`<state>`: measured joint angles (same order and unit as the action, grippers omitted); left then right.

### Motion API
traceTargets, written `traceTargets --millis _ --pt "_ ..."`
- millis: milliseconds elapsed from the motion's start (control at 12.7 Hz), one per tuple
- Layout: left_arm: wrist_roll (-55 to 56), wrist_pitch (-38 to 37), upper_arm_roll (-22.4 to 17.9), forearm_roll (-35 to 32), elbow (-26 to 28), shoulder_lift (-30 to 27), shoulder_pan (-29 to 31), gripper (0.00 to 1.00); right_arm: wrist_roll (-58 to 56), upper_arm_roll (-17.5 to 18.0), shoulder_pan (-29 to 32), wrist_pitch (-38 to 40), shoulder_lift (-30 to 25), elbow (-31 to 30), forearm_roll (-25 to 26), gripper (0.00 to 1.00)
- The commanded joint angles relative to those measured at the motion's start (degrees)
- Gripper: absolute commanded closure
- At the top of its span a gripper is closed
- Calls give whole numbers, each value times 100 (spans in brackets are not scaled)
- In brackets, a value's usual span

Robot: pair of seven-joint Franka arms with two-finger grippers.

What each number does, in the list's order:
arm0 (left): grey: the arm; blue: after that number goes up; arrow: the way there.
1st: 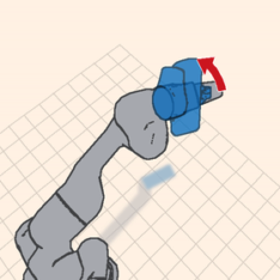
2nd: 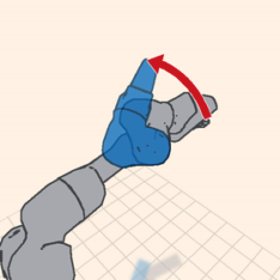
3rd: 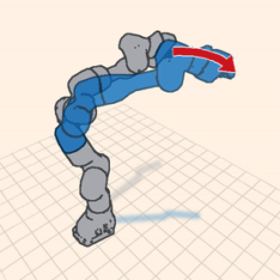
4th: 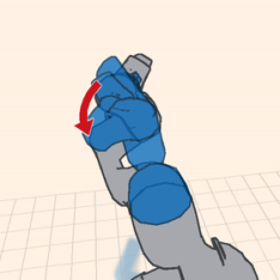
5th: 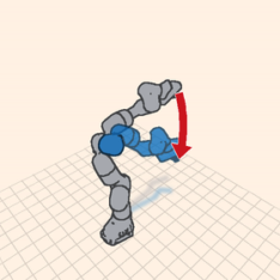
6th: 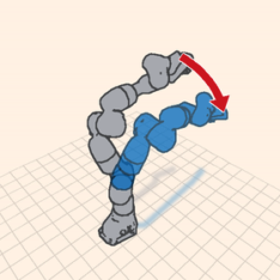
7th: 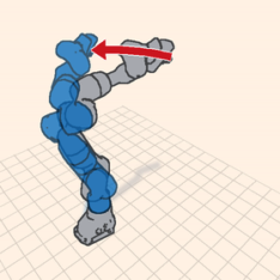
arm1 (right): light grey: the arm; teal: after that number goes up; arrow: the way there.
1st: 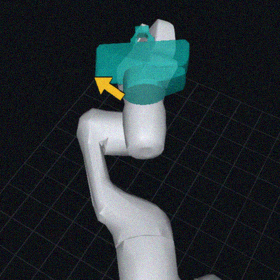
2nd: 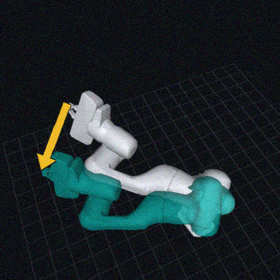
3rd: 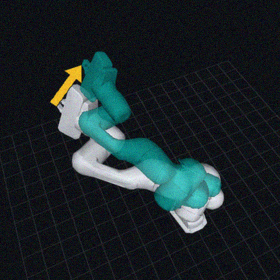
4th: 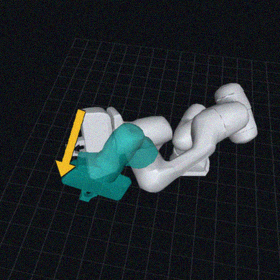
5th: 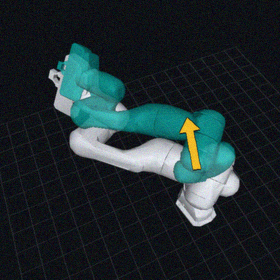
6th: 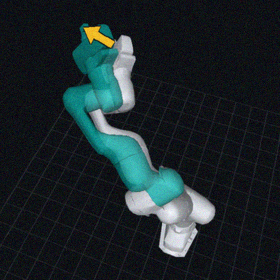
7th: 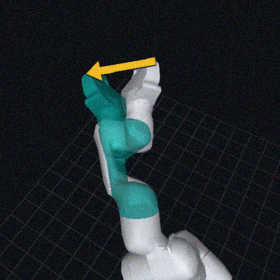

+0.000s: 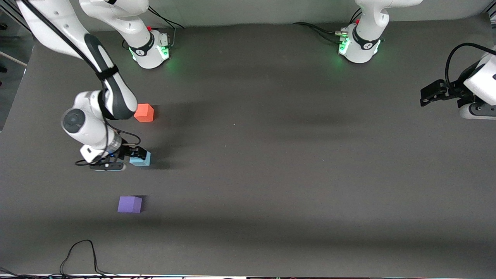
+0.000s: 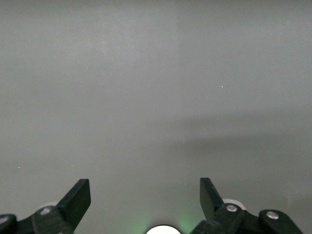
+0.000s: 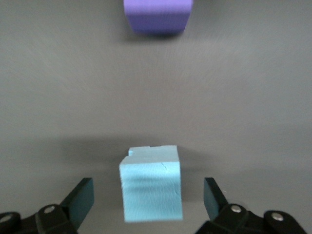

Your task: Place blue block between orange and purple blocks

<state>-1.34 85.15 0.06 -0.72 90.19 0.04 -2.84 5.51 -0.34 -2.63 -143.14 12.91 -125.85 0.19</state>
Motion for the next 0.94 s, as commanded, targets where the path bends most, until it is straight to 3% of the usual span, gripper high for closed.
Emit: traceTargets --millis 0,393,707,864 --pt "11 37 -50 63 33 -48 -59 0 -50 -19 122 838 -1279 41 -133 0" --pt "11 19 -50 81 33 -57 -59 0 -68 -89 307 3491 -1949 1587 -159 0" --pt "11 19 -50 81 33 -57 -59 0 -103 -28 342 4469 -2222 2177 -352 0" --pt "11 19 -50 81 33 -57 -59 0 -129 -28 334 4506 -2240 2196 -406 0"
